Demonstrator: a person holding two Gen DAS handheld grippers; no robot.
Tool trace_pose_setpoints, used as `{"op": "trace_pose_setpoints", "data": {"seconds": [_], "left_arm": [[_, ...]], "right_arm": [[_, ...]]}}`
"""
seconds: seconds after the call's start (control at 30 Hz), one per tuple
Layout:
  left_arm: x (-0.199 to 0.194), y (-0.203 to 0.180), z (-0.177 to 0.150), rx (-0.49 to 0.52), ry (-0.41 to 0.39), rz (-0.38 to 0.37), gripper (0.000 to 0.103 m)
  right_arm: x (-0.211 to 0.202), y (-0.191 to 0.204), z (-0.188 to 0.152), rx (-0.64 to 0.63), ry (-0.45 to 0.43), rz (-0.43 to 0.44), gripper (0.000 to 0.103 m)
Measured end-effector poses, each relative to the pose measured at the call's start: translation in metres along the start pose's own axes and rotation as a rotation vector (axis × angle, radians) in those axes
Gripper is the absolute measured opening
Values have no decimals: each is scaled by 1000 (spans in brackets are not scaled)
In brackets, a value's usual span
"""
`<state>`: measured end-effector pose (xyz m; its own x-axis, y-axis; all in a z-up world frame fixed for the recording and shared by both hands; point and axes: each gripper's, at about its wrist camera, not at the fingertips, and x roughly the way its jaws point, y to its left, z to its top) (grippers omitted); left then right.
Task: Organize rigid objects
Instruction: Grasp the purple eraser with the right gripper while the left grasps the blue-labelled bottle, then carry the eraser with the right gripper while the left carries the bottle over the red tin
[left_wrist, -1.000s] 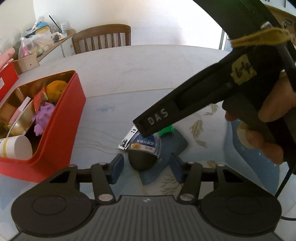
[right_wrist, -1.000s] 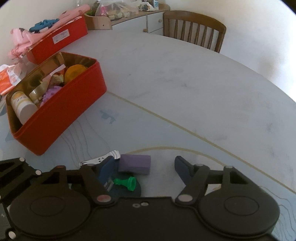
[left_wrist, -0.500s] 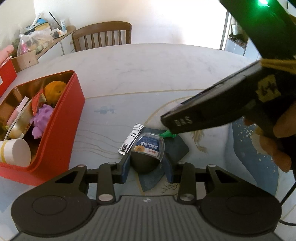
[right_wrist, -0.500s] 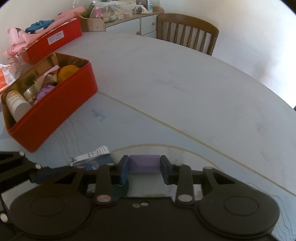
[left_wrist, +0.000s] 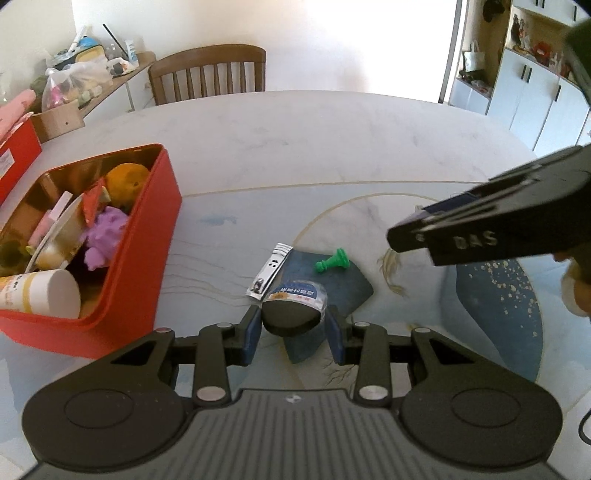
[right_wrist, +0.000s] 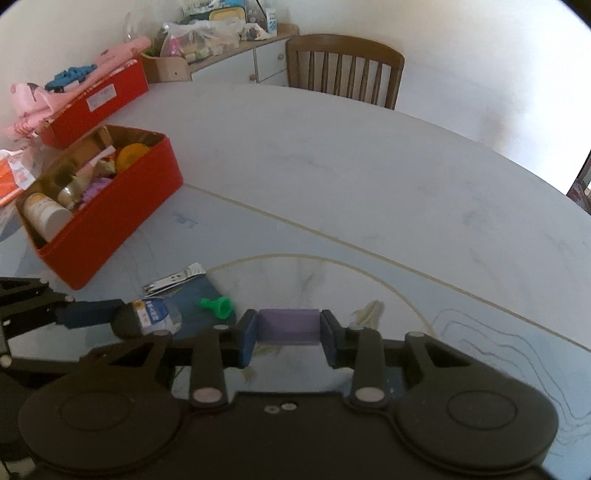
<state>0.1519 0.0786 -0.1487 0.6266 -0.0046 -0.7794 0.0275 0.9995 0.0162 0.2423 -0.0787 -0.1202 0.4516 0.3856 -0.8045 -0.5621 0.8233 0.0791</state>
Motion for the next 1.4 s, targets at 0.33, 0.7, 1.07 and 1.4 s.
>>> {"op": "trace_pose_setpoints", "data": {"seconds": [0.33,0.7,1.07,1.4], "left_arm": [[-22,13,-8,-18,-11,5,7],[-12,15,-19,-22,27,-64,11],[-3,1,-8,-29,-13,-71,64],[14,-2,-1,-52,-1,-32,40]], "right_arm": [[-32,22,-22,-17,-18,50,35],[-41,25,-44,2,2,42,35],[-42,13,-59,57,24,22,35],[-40,11,-61,66,33,12,35]]}}
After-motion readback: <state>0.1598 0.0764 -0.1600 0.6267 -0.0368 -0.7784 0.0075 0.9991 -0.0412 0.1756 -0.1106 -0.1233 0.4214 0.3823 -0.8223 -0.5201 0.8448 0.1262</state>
